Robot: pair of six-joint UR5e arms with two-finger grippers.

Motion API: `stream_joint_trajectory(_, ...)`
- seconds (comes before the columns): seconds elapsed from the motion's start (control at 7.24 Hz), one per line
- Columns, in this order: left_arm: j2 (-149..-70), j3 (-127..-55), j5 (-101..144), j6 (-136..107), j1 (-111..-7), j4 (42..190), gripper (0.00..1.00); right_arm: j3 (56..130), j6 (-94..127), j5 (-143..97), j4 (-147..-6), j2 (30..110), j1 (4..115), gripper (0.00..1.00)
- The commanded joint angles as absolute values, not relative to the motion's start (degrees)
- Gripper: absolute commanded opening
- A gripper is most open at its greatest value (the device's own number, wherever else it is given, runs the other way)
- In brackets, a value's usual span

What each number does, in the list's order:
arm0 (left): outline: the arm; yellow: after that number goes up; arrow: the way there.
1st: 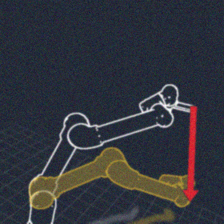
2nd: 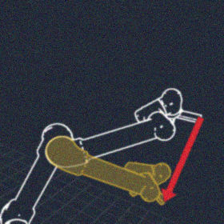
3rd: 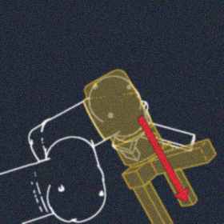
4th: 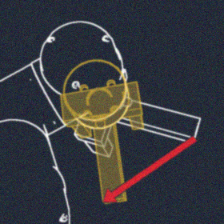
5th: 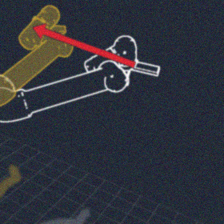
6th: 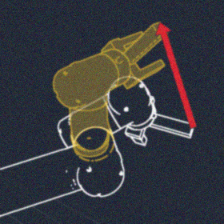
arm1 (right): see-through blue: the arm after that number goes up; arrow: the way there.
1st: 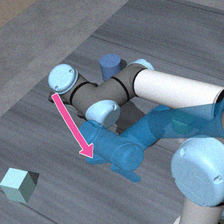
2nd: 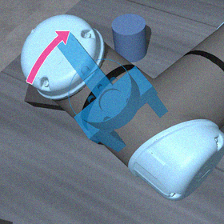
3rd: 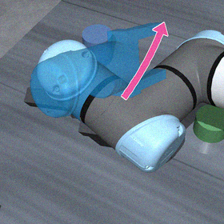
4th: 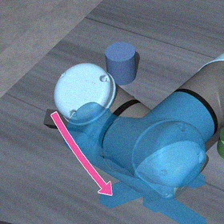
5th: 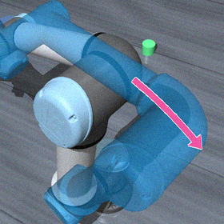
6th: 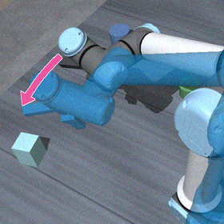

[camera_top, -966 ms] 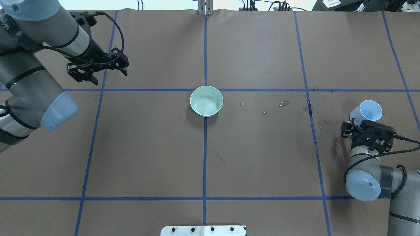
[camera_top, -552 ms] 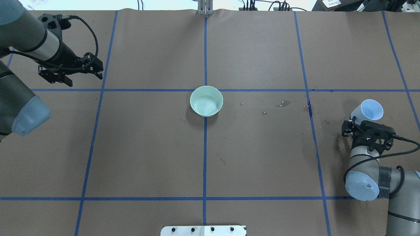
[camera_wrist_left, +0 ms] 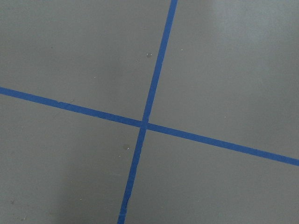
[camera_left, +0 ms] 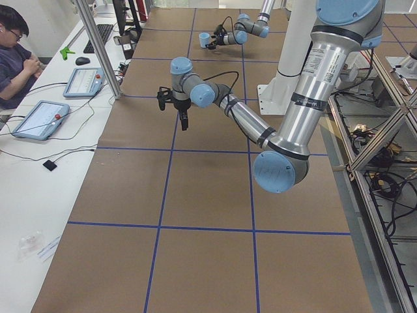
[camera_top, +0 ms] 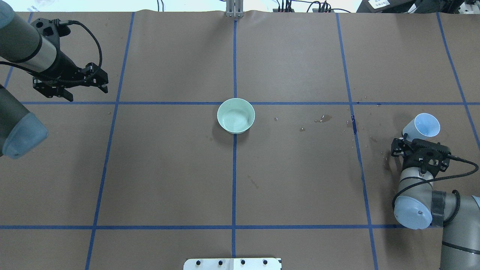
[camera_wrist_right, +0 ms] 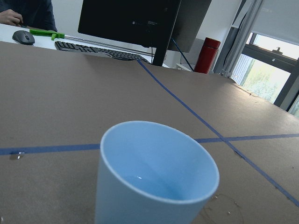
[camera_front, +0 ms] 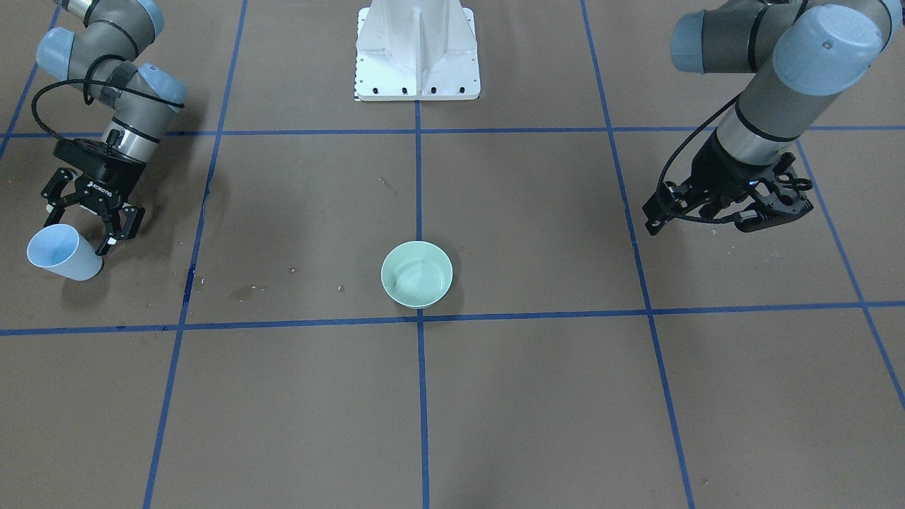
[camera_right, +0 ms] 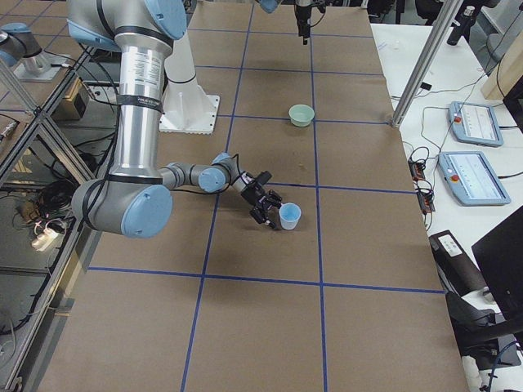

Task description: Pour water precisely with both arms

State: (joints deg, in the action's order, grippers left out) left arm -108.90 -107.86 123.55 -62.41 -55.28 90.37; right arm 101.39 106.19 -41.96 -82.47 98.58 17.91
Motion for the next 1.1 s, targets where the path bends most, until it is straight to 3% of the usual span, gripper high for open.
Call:
stream_joint_trajectory(0.0, -108.2, -108.1, 123.6, -62.4, -55.2, 90.4, 1.00, 101.2, 105.9, -42.0, -82.4, 98.6, 19.4, 0.99)
stream_joint_trajectory(0.97, -107.7, -108.0, 123.6, -62.4, -55.1, 90.4, 1.00, 98.0, 105.4, -41.2, -82.4, 94.2, 21.3, 0.99)
